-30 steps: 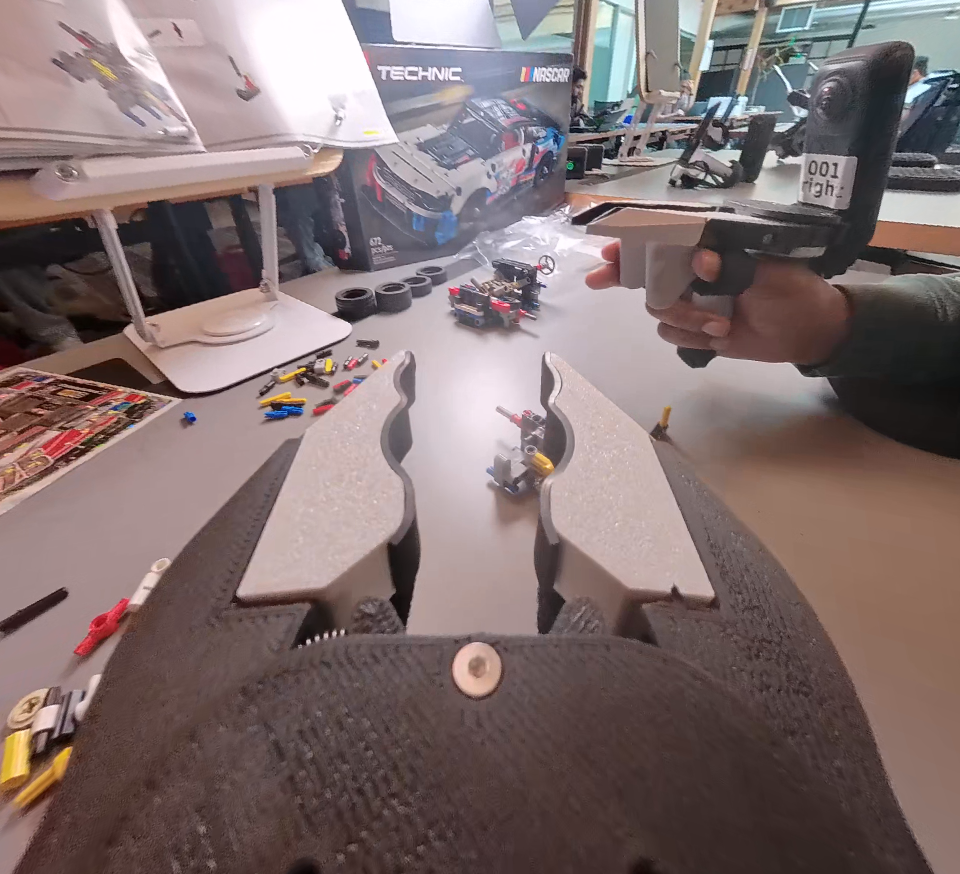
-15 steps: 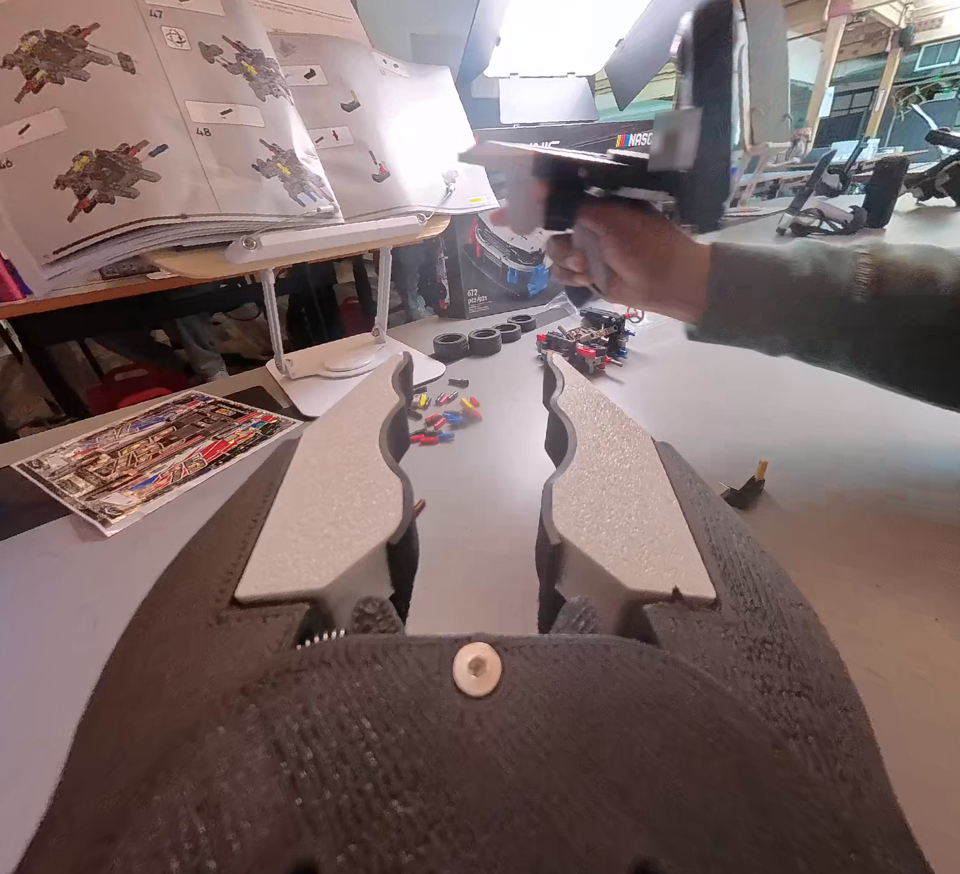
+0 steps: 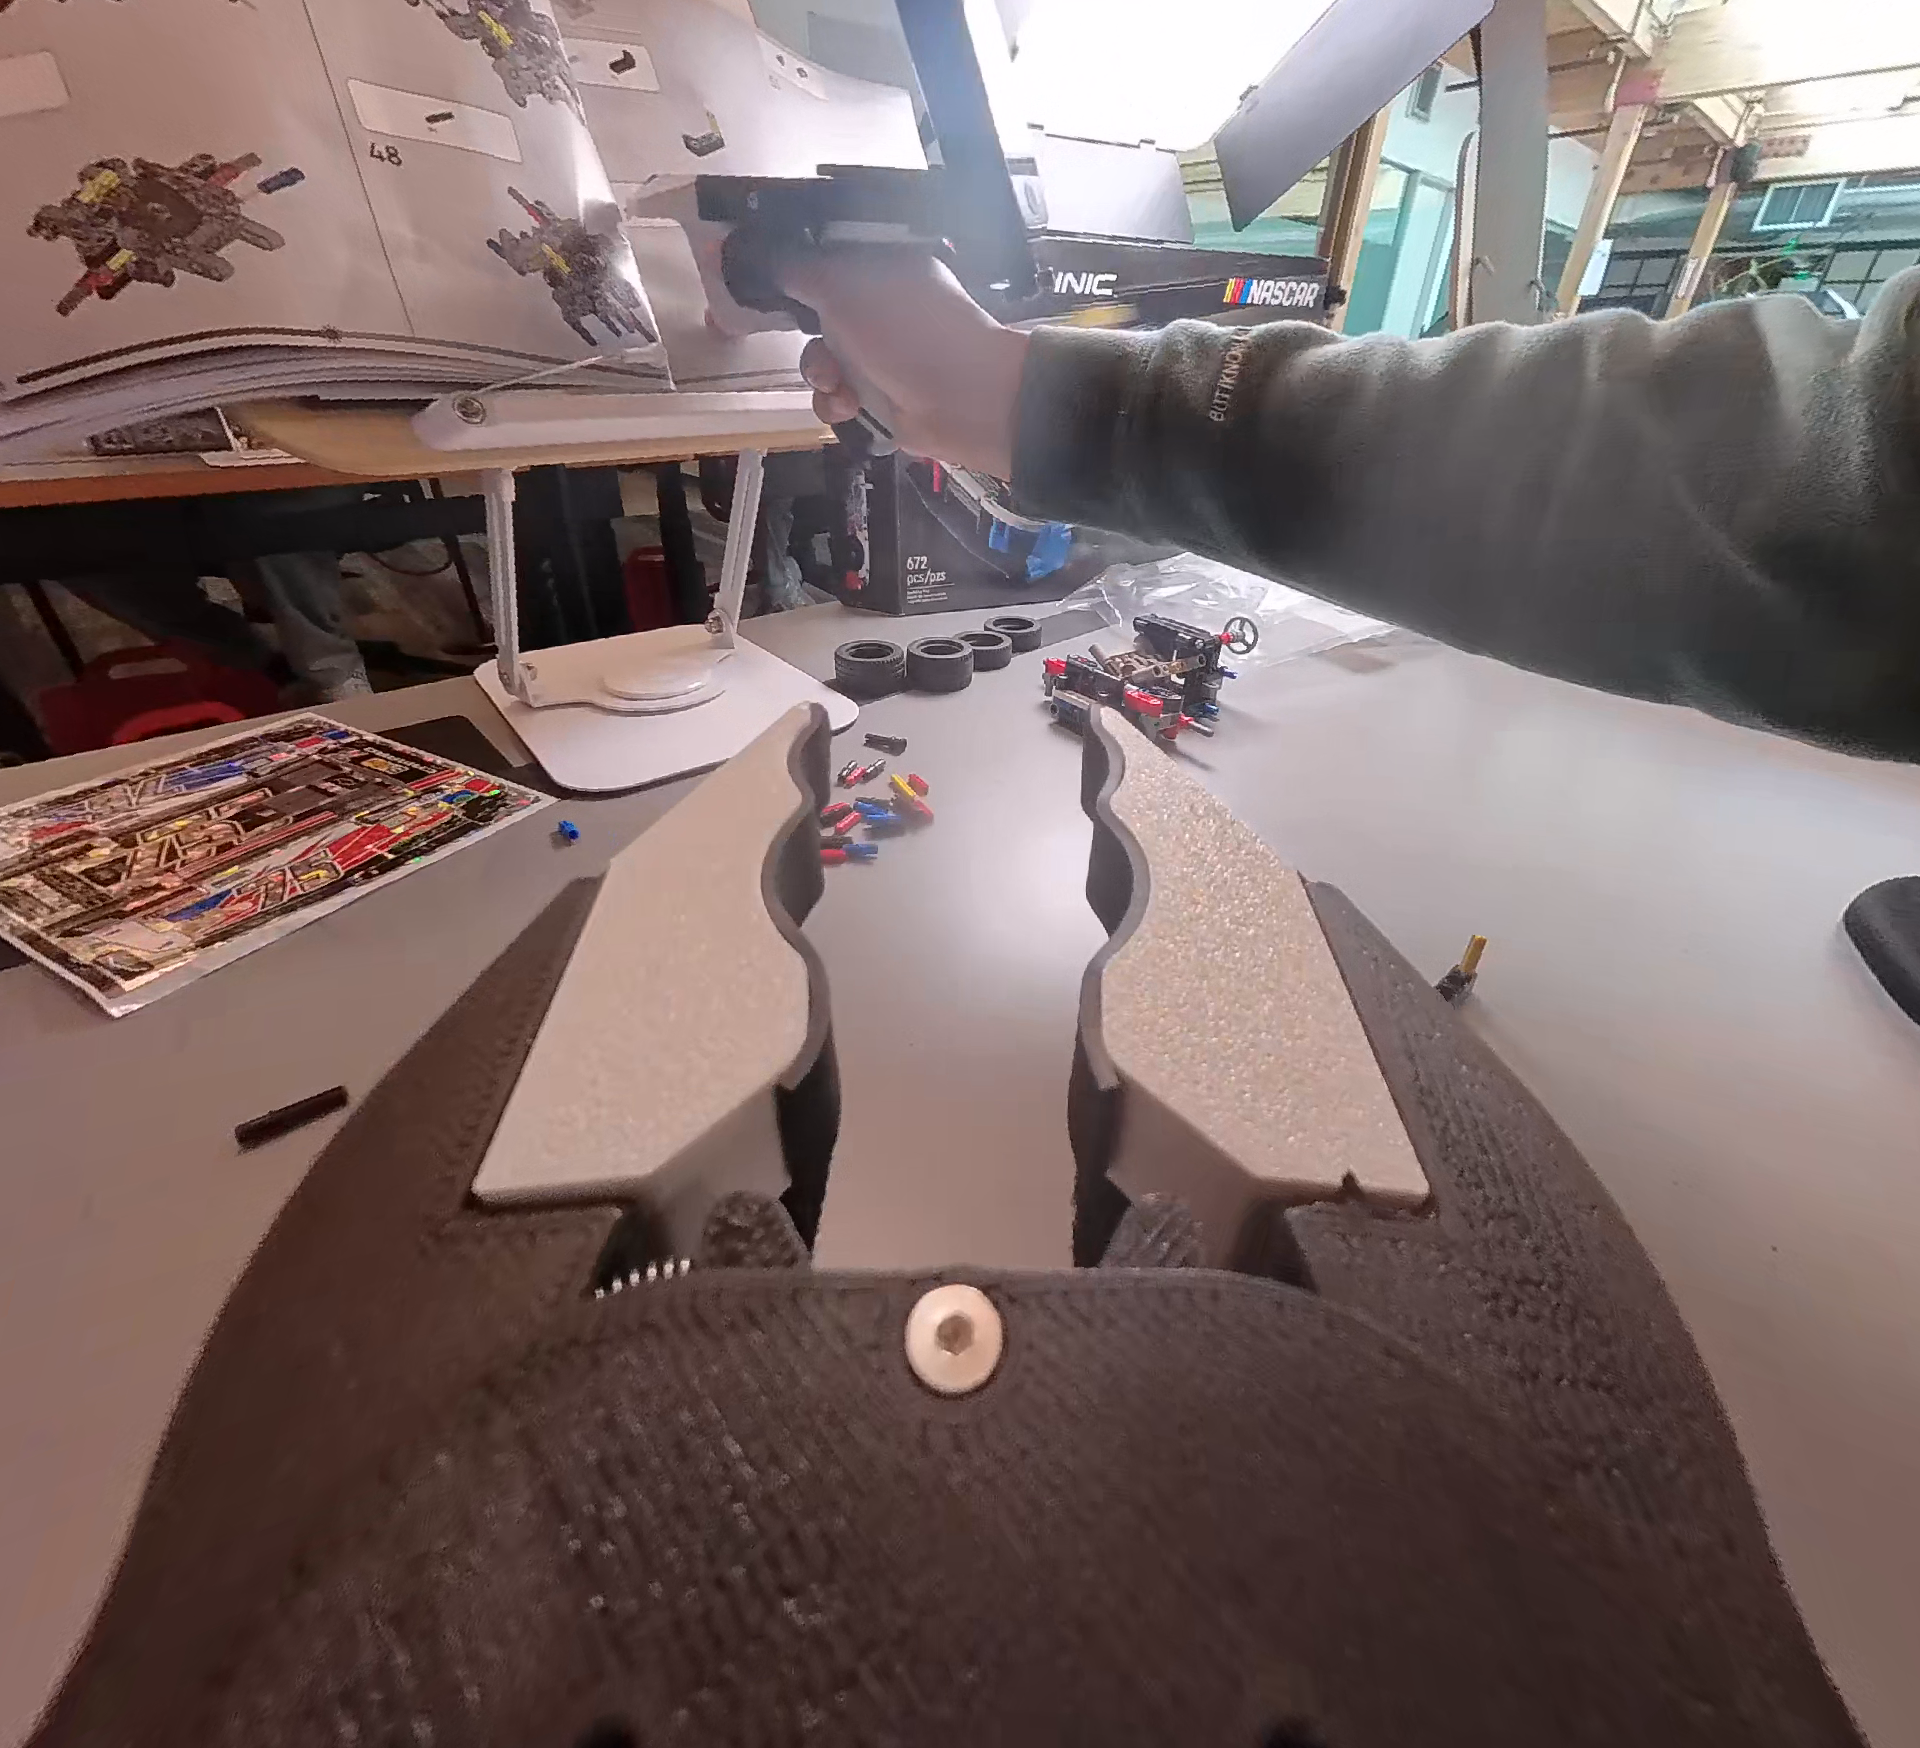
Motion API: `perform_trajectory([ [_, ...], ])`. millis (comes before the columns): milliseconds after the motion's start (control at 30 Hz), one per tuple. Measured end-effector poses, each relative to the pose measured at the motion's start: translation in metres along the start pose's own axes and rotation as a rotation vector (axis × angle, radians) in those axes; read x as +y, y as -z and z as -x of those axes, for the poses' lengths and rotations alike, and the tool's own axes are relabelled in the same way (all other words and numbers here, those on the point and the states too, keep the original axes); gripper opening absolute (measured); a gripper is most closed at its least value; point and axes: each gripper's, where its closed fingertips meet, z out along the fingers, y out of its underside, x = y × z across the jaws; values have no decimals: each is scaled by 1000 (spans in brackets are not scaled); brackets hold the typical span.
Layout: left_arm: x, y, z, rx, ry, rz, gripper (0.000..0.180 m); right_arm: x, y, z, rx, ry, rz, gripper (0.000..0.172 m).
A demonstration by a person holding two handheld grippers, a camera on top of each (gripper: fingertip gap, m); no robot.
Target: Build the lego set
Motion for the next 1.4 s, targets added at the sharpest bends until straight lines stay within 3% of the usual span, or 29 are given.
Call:
perform_trajectory([
  [667, 5, -2, -2, 21, 15, 24, 45, 1, 28, -16, 0, 31, -18, 0],
  [800, 2, -1, 4, -8, 3, 28, 45, -5, 75, 6, -104, 21, -63, 0],
  [933, 0, 4, 24, -93, 6, 46, 38, -4, 154, 40, -226, 6, -90, 0],
  [1133, -5, 7, 50, -163, 9, 28, 35, 37, 264, 84, -336, -52, 17, 0],
  [1267, -5, 10, 58, -194, 8, 24, 34, 71, 302, 99, -351, -91, 49, 0],
  [1400, -11, 19, 67, -238, -16, 11, 32, 97, 304, 99, -347, -98, 101, 5],
])
